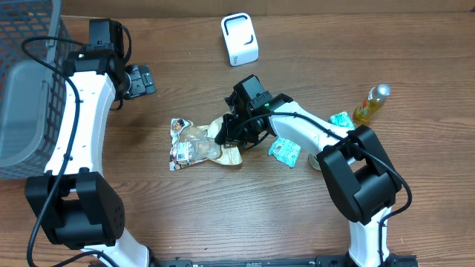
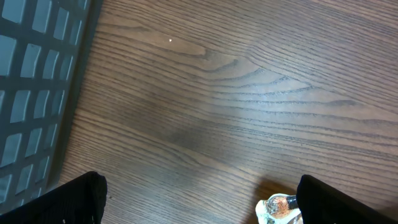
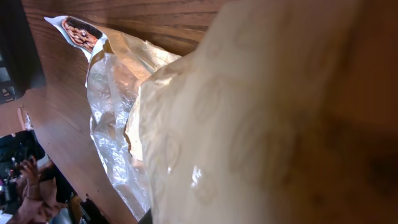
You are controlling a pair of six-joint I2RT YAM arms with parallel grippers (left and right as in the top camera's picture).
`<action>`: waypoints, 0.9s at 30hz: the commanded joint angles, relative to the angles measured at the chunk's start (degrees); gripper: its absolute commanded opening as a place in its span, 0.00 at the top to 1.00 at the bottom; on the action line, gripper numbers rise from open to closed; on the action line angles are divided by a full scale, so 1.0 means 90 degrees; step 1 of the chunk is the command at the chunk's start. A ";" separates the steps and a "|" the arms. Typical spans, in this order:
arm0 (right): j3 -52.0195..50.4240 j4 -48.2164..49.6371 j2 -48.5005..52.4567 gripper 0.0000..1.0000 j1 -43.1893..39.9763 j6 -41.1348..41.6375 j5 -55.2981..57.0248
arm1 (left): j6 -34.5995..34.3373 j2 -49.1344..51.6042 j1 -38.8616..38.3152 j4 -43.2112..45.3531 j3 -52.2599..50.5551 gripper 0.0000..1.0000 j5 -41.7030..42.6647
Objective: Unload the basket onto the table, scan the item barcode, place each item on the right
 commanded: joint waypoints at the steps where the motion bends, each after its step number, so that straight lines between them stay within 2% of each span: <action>1: -0.0002 0.0039 0.0010 0.92 0.0032 -0.0027 0.0044 | 0.0097 -0.0012 -0.0012 0.0012 0.0112 0.00 -0.0080; 4: 0.0000 0.0041 0.0010 0.88 0.0032 -0.0002 0.0044 | 0.0097 -0.0012 -0.0012 0.0012 0.0112 0.00 -0.0080; 15: 0.0017 0.0104 -0.0194 0.92 0.0032 -0.0029 -0.0131 | 0.0097 -0.0012 -0.0012 0.0012 0.0112 0.01 -0.0080; 27: 0.0061 0.0544 -0.1965 0.96 0.0024 -0.0056 -0.0172 | 0.0097 -0.0012 -0.0012 0.0012 0.0112 0.00 -0.0080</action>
